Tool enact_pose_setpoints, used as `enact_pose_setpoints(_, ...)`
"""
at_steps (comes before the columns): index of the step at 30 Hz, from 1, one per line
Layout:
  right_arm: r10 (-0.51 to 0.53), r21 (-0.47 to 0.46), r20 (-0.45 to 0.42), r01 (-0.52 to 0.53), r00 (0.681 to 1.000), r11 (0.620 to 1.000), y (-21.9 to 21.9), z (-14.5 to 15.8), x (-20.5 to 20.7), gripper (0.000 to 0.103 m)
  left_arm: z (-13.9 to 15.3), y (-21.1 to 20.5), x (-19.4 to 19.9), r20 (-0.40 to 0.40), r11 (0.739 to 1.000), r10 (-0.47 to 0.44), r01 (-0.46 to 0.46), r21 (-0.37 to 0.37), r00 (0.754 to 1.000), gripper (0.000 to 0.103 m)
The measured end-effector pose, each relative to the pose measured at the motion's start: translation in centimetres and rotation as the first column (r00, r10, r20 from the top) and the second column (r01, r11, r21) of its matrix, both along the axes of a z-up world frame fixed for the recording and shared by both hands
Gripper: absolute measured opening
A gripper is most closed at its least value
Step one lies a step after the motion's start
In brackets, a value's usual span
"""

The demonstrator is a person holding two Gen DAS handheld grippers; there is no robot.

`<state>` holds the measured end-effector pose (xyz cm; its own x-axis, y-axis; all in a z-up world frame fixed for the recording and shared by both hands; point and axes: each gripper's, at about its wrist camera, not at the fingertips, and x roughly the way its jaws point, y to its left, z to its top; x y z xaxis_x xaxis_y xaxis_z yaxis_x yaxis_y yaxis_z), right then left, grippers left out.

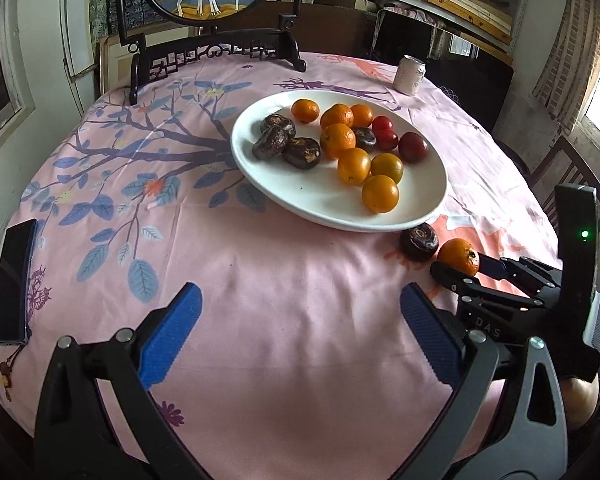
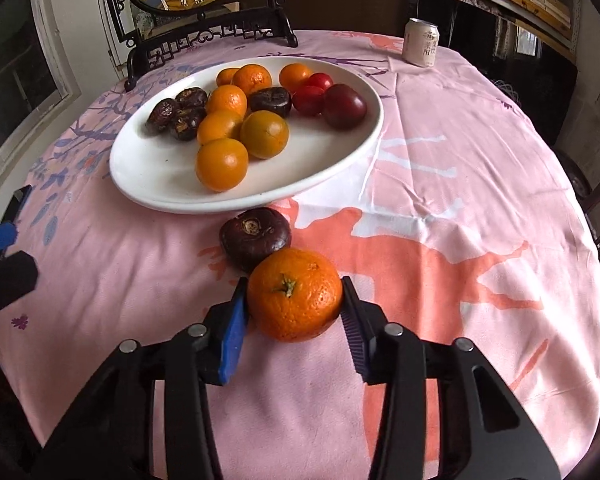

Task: Organize fruits
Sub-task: 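Grasp the last orange with the right gripper while the left grasps the last dark fruit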

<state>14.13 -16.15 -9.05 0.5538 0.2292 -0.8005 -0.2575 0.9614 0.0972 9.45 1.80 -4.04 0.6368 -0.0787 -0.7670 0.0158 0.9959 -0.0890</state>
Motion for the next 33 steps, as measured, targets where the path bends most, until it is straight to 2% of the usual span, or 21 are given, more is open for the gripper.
enact_pose_setpoints(1, -0.015, 0.022, 0.007, 0.015, 1.000, 1.000, -0.7, 0.4, -0.5, 0.044, -0.1, -0.5, 0.2, -0.006, 1.000, -0.004, 0.004, 0.006, 1.000, 0.101)
enact_pose_setpoints(5, -0.082, 0.008, 0.067, 0.082, 0.994, 0.997, -3.8, 2.2, -3.2, 0.045, -1.1, -3.5, 1.1, -0.036, 0.999, -0.030, 0.030, 0.012, 0.999, 0.101)
enact_pose_setpoints(8, -0.129, 0.021, 0.079, 0.127, 0.989, 0.992, -6.7, 2.3, -4.6, 0.045, -2.1, -7.0, 2.4, -0.044, 0.998, -0.043, 0.045, 0.046, 0.998, 0.101)
enact_pose_setpoints(12, -0.166, 0.063, 0.075, 0.162, 0.983, 0.985, -9.8, 2.1, -5.8, 0.045, -3.6, -10.7, 4.6, -0.058, 0.995, -0.018, 0.023, 0.100, 0.998, 0.100)
enact_pose_setpoints(15, -0.186, 0.092, 0.079, 0.178, 0.979, 0.980, -11.6, 2.2, -6.3, 0.045, -4.6, -12.6, 6.5, -0.081, 0.994, 0.002, 0.007, 0.113, 0.997, 0.094)
enact_pose_setpoints(17, -0.192, 0.107, 0.084, 0.183, 0.978, 0.977, -12.3, 2.3, -6.5, 0.045, -5.4, -13.3, 7.7, -0.113, 0.993, 0.006, 0.008, 0.119, 0.994, 0.080)
enact_pose_setpoints(18, -0.193, 0.113, 0.084, 0.183, 0.978, 0.977, -12.5, 2.4, -6.5, 0.045, -5.8, -13.4, 8.2, -0.136, 0.994, 0.011, 0.004, 0.107, 0.991, 0.077)
enact_pose_setpoints(21, -0.187, 0.130, 0.086, 0.175, 0.979, 0.976, -12.9, 2.4, -6.6, 0.045, -5.8, -13.3, 8.7, -0.114, 0.994, 0.042, -0.030, 0.102, 0.993, 0.067)
enact_pose_setpoints(23, -0.182, 0.138, 0.085, 0.169, 0.980, 0.976, -12.9, 2.4, -6.6, 0.045, -5.5, -13.2, 8.7, -0.097, 0.994, 0.044, -0.034, 0.102, 0.994, 0.042)
enact_pose_setpoints(28, -0.175, 0.138, 0.095, 0.161, 0.980, 0.977, -12.5, 3.0, -6.9, 0.045, -5.3, -12.4, 7.0, -0.115, 0.998, 0.011, -0.003, 0.070, 0.993, 0.041)
enact_pose_setpoints(33, -0.136, 0.131, 0.110, 0.122, 0.985, 0.984, -10.8, 3.6, -7.0, 0.045, -4.7, -9.5, 4.0, -0.119, 0.999, -0.007, 0.011, 0.033, 0.993, 0.041)
